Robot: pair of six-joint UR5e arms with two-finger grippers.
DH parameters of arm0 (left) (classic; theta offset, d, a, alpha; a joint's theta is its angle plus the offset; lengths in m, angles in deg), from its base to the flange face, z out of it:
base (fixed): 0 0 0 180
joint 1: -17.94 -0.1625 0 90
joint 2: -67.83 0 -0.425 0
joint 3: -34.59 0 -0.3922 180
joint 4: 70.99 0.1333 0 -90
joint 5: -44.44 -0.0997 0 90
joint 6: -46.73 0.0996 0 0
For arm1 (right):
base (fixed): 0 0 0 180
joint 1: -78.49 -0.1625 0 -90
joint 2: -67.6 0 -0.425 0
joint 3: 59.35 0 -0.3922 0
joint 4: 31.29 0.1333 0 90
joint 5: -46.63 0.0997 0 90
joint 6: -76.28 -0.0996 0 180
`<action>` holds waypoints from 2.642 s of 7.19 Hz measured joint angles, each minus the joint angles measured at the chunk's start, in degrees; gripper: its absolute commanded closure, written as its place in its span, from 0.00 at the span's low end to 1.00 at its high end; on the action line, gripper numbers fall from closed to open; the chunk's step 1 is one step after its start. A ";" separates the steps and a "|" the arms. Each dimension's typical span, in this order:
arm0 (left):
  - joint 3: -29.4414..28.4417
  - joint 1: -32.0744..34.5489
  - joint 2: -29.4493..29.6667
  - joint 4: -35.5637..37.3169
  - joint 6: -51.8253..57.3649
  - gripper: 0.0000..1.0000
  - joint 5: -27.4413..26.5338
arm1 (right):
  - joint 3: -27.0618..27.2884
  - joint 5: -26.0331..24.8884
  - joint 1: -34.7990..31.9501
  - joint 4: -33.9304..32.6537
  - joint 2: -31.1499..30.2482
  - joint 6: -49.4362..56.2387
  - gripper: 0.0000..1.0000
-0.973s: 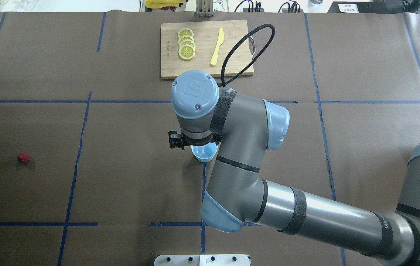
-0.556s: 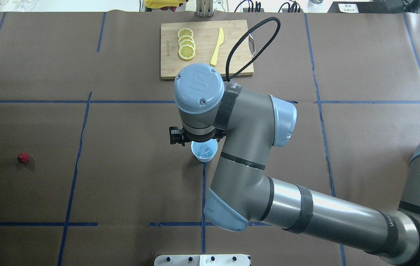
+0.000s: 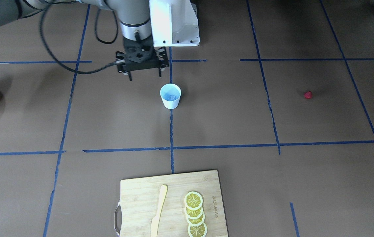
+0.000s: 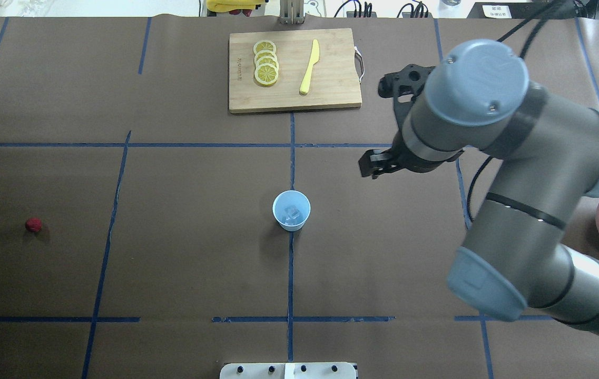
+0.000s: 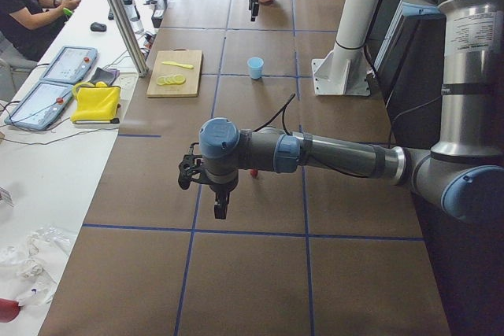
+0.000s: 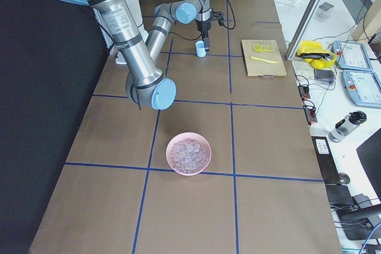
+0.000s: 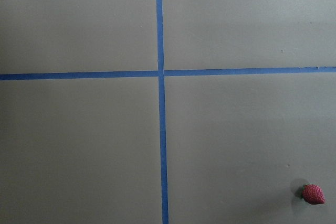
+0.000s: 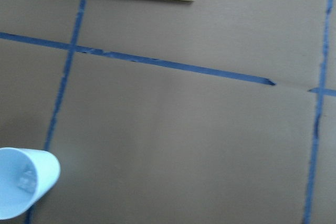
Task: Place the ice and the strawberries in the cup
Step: 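Move the right gripper back over the pink ice bowl, then grasp a third ice cube from the pink bowl with the right gripper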
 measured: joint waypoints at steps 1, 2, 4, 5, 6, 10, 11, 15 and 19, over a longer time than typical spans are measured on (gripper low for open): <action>0.20 0.00 0.01 0.00 0.00 0.00 0.01 | 2.86 2.11 -5.72 0.11 -6.78 8.61 0.01; 0.36 0.00 -0.01 0.00 0.00 0.00 0.06 | 4.15 5.24 -12.43 0.54 -13.14 18.51 0.01; 0.48 0.00 -0.11 0.00 0.00 0.00 0.14 | 4.12 10.43 -23.64 6.56 -26.33 35.30 0.01; 0.50 0.00 -0.12 0.00 0.00 0.00 0.13 | 2.82 11.52 -26.18 13.18 -32.93 39.26 0.01; 0.51 0.00 -0.13 0.00 -0.02 0.00 0.09 | -0.12 12.09 -27.27 22.27 -39.00 40.91 0.01; 0.51 -0.04 -0.13 0.00 -0.06 0.00 0.15 | -16.27 15.44 -29.34 47.50 -46.68 42.86 0.17; 0.51 -0.06 -0.13 0.00 -0.08 0.00 0.17 | -17.47 15.49 -29.38 48.01 -46.76 42.95 0.22; 0.51 -0.09 -0.13 0.00 -0.09 0.00 0.24 | -19.39 15.21 -28.99 46.95 -46.95 46.10 0.27; 0.43 -0.09 -0.13 -0.08 -0.09 0.00 0.26 | -19.66 14.89 -26.11 46.42 -46.86 47.22 0.32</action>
